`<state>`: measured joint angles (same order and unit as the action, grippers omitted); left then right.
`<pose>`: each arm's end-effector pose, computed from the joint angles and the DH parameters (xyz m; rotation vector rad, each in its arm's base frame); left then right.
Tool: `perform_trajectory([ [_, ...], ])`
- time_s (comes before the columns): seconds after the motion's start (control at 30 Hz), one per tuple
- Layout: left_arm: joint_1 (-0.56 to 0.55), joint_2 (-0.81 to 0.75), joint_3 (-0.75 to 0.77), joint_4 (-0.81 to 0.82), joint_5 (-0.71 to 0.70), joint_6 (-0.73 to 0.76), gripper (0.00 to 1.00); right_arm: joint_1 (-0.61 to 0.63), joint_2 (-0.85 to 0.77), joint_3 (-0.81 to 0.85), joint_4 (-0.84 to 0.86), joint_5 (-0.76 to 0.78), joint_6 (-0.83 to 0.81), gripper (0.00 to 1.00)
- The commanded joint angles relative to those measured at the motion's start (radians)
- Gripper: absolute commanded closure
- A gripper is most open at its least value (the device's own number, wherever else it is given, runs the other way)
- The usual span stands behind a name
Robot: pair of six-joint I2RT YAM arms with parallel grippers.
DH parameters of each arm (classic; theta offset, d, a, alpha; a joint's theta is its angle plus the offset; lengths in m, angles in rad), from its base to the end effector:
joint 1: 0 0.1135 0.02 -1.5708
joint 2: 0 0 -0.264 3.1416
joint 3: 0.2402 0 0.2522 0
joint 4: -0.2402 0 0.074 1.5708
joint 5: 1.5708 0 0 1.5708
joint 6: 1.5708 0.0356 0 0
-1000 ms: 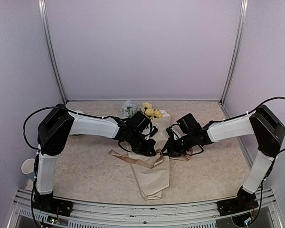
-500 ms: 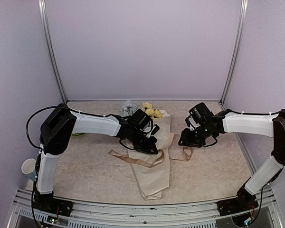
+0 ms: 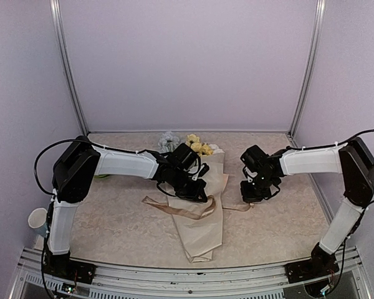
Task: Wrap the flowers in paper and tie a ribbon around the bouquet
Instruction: Pick up the right side of the ribbon from the center of the board, then place the right side of the ribbon on the folded bouquet.
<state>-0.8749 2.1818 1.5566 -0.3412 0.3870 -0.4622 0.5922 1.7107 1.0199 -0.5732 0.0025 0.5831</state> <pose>0.2884 -0.3662 0.1470 0.7265 2.6523 -0.9525 0.2630 0.1768 0.1606 -0.0125 2.8749 0.2434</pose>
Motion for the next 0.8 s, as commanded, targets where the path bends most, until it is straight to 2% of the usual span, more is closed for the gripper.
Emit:
perform_trajectory([
  [0.0, -0.001, 0.015, -0.002, 0.002, 0.005, 0.013, 1.00, -0.061, -0.223, 0.021, -0.116, 0.255, 0.009, 1.00],
  [0.07, -0.002, 0.015, -0.003, 0.001, 0.006, 0.015, 1.00, -0.140, -0.367, 0.037, -0.128, 0.287, -0.023, 1.00],
  [0.13, -0.003, 0.015, -0.002, 0.000, 0.008, 0.021, 1.00, -0.208, -0.496, 0.063, -0.097, 0.241, -0.082, 1.00],
  [0.2, -0.003, 0.016, 0.000, 0.002, 0.007, 0.023, 1.00, -0.218, -0.588, 0.090, -0.045, 0.153, -0.161, 1.00],
  [0.27, -0.003, 0.015, -0.001, 0.002, 0.006, 0.021, 1.00, -0.218, -0.623, 0.106, -0.005, 0.042, -0.179, 1.00],
  [0.4, -0.004, 0.012, -0.003, 0.002, 0.001, 0.021, 1.00, -0.206, -0.555, 0.126, -0.009, -0.100, -0.171, 1.00],
  [0.6, -0.004, 0.016, -0.001, 0.001, 0.005, 0.027, 1.00, -0.005, -0.499, 0.182, 0.214, -0.434, -0.270, 1.00],
  [0.7, -0.004, 0.014, -0.005, 0.005, 0.005, 0.028, 1.00, 0.140, -0.445, 0.154, 0.421, -0.703, -0.299, 1.00],
  [0.77, -0.003, 0.007, -0.016, 0.019, 0.010, 0.026, 1.00, 0.180, -0.411, 0.084, 0.602, -0.844, -0.245, 1.00],
])
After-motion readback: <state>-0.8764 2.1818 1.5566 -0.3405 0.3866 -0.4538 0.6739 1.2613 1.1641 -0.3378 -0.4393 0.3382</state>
